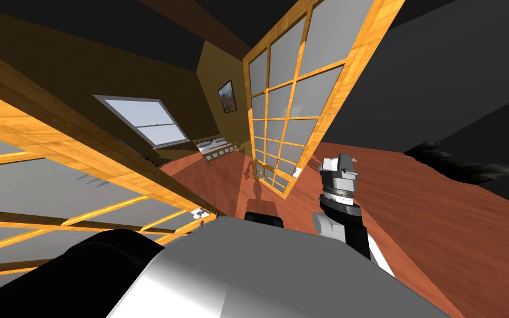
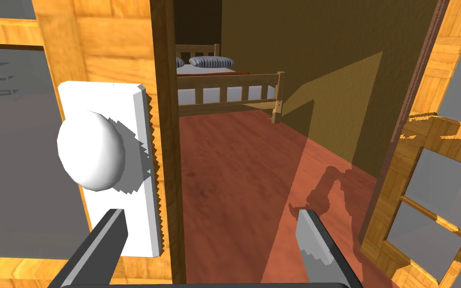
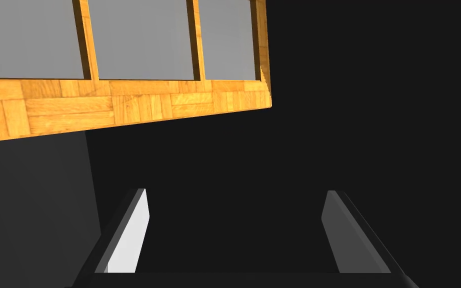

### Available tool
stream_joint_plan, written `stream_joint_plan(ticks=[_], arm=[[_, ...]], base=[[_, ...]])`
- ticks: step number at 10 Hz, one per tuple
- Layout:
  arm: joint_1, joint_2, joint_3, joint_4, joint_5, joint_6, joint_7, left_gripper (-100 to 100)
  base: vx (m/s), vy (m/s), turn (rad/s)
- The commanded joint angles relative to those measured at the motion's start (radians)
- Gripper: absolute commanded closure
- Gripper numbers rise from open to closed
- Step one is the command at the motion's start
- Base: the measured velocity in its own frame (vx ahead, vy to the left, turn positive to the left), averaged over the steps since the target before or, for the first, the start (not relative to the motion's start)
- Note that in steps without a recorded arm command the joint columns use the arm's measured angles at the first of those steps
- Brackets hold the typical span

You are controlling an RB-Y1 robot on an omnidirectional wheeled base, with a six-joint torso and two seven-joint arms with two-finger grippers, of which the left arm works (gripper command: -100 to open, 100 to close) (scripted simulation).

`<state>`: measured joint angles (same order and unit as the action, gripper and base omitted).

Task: Pull the door open

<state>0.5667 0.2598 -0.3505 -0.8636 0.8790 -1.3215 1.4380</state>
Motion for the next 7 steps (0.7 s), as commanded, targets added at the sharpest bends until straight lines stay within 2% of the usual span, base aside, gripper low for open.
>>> stream_joint_plan(ticks=[1, 7], arm=[[0.023, -0.005, -0.003, 0.013, 0.002, -0.035, 0.017, -100], [0.089, -0.018, -0.013, 0.052, 0.006, -0.125, 0.066, -100]], base=[[0.148, 0.031, -0.1], [0.074, 0.047, -0.084]])
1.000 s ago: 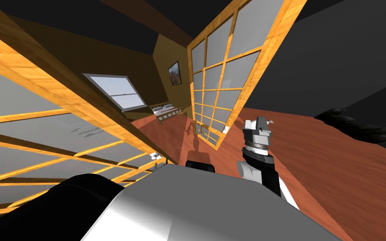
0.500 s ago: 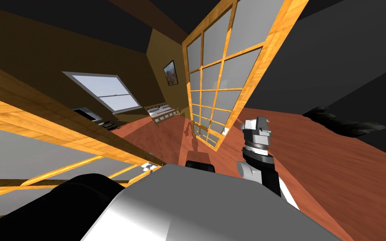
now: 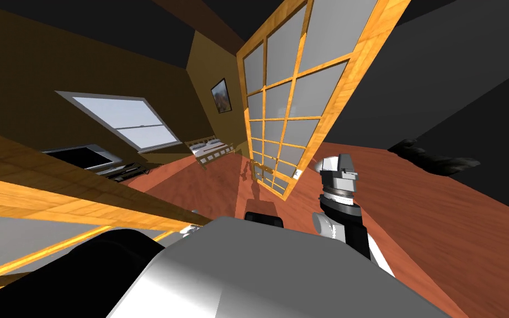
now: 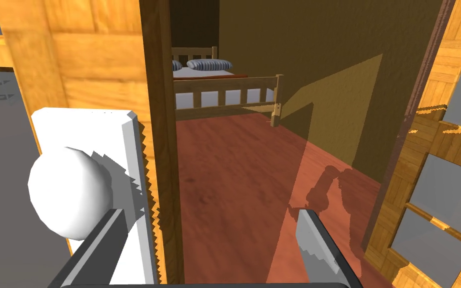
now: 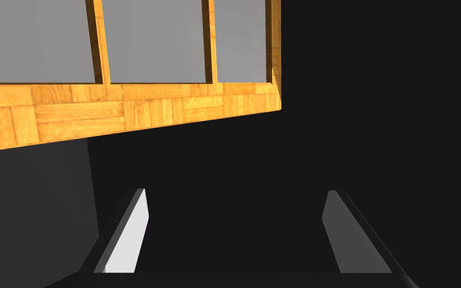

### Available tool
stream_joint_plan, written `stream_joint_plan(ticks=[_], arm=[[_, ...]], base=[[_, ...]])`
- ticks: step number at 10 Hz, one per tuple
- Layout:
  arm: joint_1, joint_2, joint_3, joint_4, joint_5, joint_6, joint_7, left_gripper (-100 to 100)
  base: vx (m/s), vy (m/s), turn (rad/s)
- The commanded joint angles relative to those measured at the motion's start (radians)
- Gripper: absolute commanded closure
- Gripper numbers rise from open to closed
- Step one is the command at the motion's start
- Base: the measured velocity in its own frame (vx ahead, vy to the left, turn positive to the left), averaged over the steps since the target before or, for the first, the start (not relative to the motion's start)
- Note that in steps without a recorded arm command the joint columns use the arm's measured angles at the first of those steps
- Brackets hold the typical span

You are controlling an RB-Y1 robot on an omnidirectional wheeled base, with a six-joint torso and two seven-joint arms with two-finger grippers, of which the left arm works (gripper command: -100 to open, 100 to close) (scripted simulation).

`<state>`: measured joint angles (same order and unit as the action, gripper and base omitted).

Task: Pull the door open

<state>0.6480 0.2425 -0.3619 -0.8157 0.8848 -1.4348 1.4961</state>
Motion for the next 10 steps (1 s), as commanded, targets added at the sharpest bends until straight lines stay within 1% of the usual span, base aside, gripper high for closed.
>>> stream_joint_plan(ticks=[1, 3, 4, 6, 8, 9, 10], arm=[[0.028, -0.004, -0.005, 0.016, 0.002, -0.038, 0.022, -100], [0.045, -0.007, -0.008, 0.026, 0.003, -0.062, 0.035, -100], [0.061, -0.01, -0.011, 0.035, 0.005, -0.083, 0.046, -100], [0.074, -0.013, -0.013, 0.044, 0.006, -0.102, 0.056, -100], [0.093, -0.017, -0.017, 0.055, 0.008, -0.128, 0.07, -100], [0.093, -0.017, -0.017, 0.055, 0.008, -0.128, 0.07, -100], [0.08, -0.024, -0.024, 0.062, 0.003, -0.123, 0.074, -100]], base=[[0.074, 0.075, -0.117], [0.059, 0.076, -0.094], [0.041, 0.079, -0.105], [0.016, 0.094, -0.063], [-0.011, 0.097, -0.064], [-0.03, 0.078, 0.007], [-0.011, 0.035, 0.007]])
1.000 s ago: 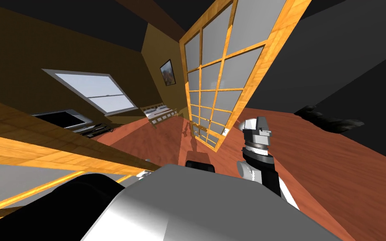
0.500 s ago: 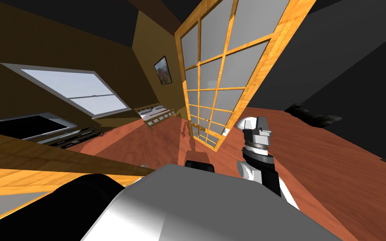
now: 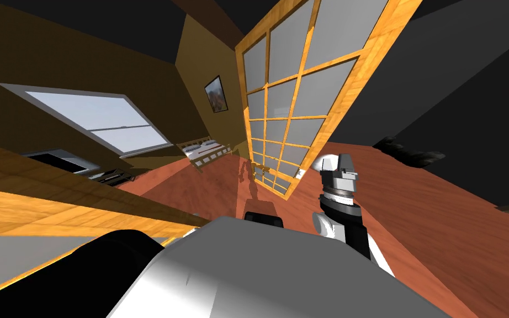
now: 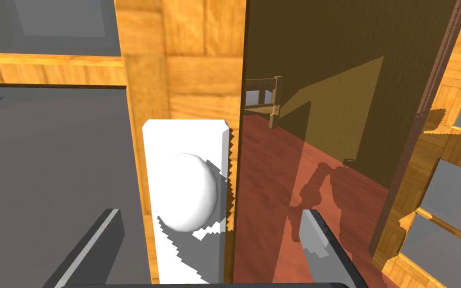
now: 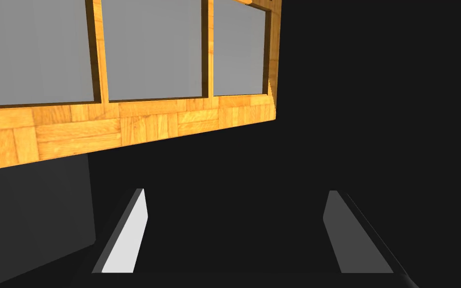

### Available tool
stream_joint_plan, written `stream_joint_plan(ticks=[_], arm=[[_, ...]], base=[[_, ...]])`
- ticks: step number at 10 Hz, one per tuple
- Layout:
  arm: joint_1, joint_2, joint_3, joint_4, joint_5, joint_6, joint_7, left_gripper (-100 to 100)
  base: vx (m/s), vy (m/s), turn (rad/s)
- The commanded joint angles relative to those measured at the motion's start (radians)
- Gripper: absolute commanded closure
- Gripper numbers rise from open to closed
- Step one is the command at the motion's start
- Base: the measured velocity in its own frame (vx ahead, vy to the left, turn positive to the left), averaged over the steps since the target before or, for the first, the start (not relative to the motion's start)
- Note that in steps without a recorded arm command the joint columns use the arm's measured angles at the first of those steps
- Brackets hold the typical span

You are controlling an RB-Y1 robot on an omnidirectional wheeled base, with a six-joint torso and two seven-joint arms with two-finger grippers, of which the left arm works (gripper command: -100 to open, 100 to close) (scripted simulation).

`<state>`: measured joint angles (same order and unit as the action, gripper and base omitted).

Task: Pull the door open

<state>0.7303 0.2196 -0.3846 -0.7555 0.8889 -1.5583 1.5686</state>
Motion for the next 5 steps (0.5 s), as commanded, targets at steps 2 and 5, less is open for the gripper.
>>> stream_joint_plan(ticks=[2, 5], arm=[[-0.002, -0.001, -0.001, 0.002, -0.001, 0.001, 0.001, 100], [-0.002, -0.001, -0.001, 0.002, -0.001, 0.001, 0.001, 100]], base=[[-0.001, -0.008, -0.005], [0.002, -0.007, 0.001]])
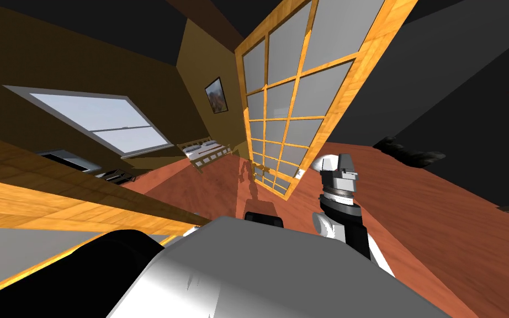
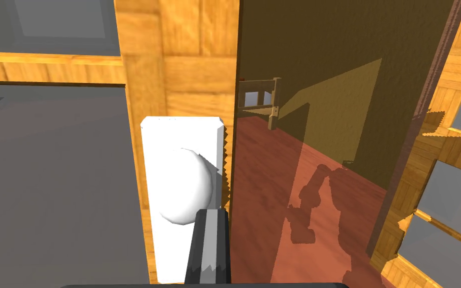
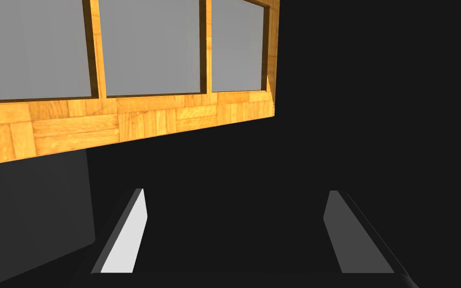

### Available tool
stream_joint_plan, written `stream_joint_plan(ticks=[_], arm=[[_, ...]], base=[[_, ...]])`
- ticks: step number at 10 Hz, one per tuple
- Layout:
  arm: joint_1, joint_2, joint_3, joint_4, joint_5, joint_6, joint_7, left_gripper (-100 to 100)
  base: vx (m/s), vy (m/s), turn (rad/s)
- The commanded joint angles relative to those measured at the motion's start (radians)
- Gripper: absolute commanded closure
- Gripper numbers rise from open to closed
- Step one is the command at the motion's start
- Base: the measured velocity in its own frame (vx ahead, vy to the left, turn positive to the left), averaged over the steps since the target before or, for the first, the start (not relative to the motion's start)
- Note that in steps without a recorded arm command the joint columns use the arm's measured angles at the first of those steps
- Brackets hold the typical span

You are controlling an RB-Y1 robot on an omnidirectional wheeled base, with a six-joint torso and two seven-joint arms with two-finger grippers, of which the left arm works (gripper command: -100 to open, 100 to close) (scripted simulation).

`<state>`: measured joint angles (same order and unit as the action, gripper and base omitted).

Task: Pull the door open

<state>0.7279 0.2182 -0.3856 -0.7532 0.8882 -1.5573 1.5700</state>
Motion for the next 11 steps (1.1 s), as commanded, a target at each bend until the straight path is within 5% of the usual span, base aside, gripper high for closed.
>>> stream_joint_plan(ticks=[1, 2, 7, 8, 9, 11], arm=[[0.0, 0.0, 0.0, 0.0, 0.0, 0.0, 0.0, 100], [-0.004, 0.017, 0.006, 0.009, 0.009, 0.004, 0.015, -100], [-0.012, 0.056, 0.019, 0.028, 0.028, 0.011, 0.048, -100], [-0.007, 0.05, 0.016, 0.02, 0.024, 0.009, 0.041, -100], [-0.035, 0.078, 0.023, 0.035, 0.031, 0.035, 0.059, -100], [-0.047, 0.09, 0.026, 0.042, 0.033, 0.046, 0.066, -100]], base=[[0.0, 0.0, 0.0], [0.015, -0.127, 0.129], [-0.077, -0.166, 0.104], [-0.08, -0.051, 0.023], [0.033, 0.006, 0.07], [0.065, 0.037, 0.038]])
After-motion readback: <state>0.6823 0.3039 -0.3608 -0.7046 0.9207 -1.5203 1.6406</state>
